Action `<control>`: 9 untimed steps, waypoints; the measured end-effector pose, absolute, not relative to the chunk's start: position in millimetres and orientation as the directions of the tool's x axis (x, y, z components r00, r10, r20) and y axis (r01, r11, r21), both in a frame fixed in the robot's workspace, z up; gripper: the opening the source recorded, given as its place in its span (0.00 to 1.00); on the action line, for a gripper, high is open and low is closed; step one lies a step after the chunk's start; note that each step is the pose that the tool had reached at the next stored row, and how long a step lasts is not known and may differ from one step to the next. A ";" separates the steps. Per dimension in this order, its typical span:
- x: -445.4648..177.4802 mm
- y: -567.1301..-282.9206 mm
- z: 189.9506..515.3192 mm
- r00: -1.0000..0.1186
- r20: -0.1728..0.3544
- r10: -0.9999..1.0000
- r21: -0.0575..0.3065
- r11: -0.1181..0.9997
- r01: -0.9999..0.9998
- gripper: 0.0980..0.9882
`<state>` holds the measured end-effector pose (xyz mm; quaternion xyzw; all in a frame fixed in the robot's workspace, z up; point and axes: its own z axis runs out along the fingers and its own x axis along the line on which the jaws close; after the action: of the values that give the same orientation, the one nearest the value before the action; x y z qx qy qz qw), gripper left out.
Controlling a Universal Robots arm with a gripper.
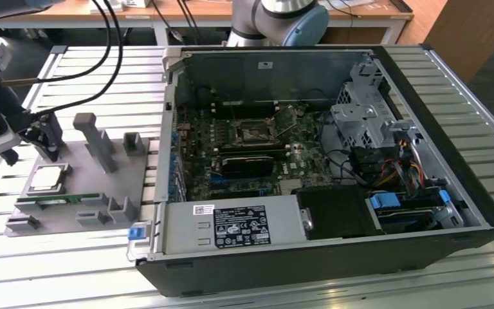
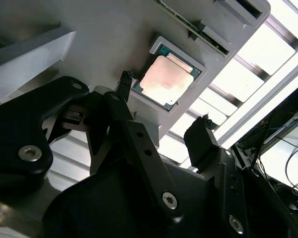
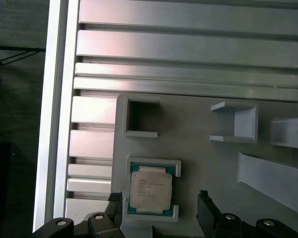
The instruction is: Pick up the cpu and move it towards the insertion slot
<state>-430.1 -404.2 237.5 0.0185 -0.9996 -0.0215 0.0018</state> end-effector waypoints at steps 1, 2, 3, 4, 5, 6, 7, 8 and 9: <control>-430.1 -404.2 236.3 -0.999 0.003 -0.037 0.043 0.998 -0.037 0.68; -430.1 -404.3 235.0 -0.999 0.003 -0.037 0.043 0.998 -0.037 0.68; -430.1 -404.4 233.8 -0.999 0.003 -0.037 0.043 0.998 -0.037 0.68; -430.1 -404.4 232.5 -0.999 0.003 -0.037 0.043 0.998 -0.037 0.68; -430.1 -404.4 231.3 -0.999 0.003 -0.037 0.043 0.998 -0.037 0.68; -430.1 -404.4 230.1 -0.999 0.003 -0.037 0.043 0.998 -0.037 0.68; -430.0 -404.5 228.7 -0.999 0.003 -0.037 0.043 0.998 -0.037 0.68; -430.0 -404.5 227.5 -0.999 0.003 -0.037 0.043 0.998 -0.037 0.68; -430.0 -404.5 226.4 -0.999 0.004 -0.037 0.043 0.998 -0.037 0.68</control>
<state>-430.0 -404.5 226.4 0.0185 -0.9996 -0.0215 0.0022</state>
